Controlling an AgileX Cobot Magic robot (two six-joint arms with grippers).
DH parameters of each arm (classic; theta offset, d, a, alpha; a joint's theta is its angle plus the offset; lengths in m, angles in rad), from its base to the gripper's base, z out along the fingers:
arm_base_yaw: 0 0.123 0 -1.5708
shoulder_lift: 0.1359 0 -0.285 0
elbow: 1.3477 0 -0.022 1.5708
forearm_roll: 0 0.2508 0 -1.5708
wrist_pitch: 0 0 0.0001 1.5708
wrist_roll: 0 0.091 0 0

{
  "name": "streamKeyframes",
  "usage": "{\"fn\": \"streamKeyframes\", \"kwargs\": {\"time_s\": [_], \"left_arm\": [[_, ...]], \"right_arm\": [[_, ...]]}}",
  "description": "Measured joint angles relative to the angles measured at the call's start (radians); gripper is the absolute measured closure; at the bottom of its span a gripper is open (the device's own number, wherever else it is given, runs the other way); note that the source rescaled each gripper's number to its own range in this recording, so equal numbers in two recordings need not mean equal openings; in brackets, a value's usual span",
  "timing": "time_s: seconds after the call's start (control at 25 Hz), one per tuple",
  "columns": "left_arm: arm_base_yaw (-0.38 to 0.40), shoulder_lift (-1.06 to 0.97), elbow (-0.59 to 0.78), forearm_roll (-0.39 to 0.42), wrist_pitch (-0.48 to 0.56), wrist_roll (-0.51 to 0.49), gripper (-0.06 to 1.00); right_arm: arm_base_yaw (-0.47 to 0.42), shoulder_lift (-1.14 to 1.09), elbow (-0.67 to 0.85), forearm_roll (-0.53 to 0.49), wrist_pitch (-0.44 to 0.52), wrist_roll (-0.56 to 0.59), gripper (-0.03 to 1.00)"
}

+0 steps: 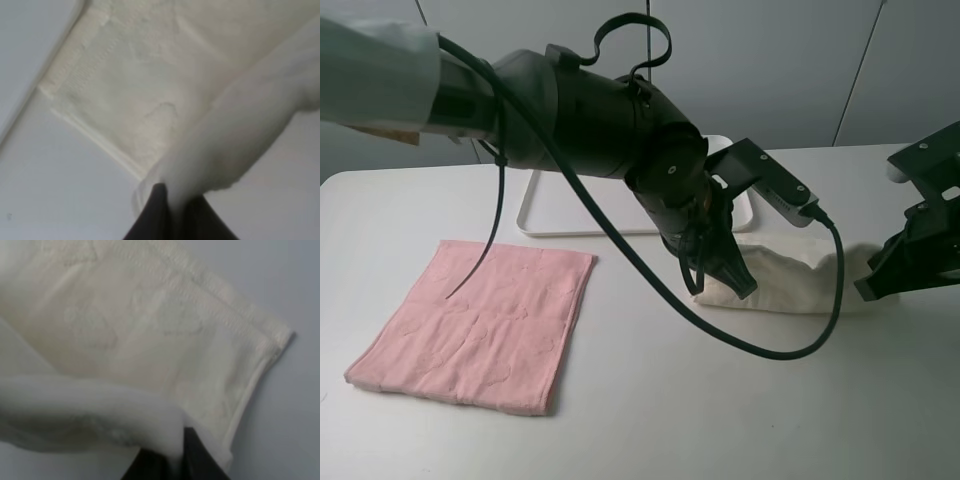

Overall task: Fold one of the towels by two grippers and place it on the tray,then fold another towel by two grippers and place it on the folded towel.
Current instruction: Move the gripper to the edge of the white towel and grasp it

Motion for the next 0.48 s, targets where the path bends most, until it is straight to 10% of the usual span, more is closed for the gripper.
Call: {"fn": "streamKeyframes", "kwargs": {"time_s": [0.32,0.48], "left_arm": [[0.046,0.022,0.0,-0.027,-0.023,-0.007,0.93],[0.064,0.022,0.0,-0.029,-0.047,-0.021,0.71]], "right_arm": [[-0.033,0.098,-0.002,0.0,-0.134,0.093,0.97],[-0.054,0.115,-0.002,0.0,-0.181,0.109,0.89]]}}
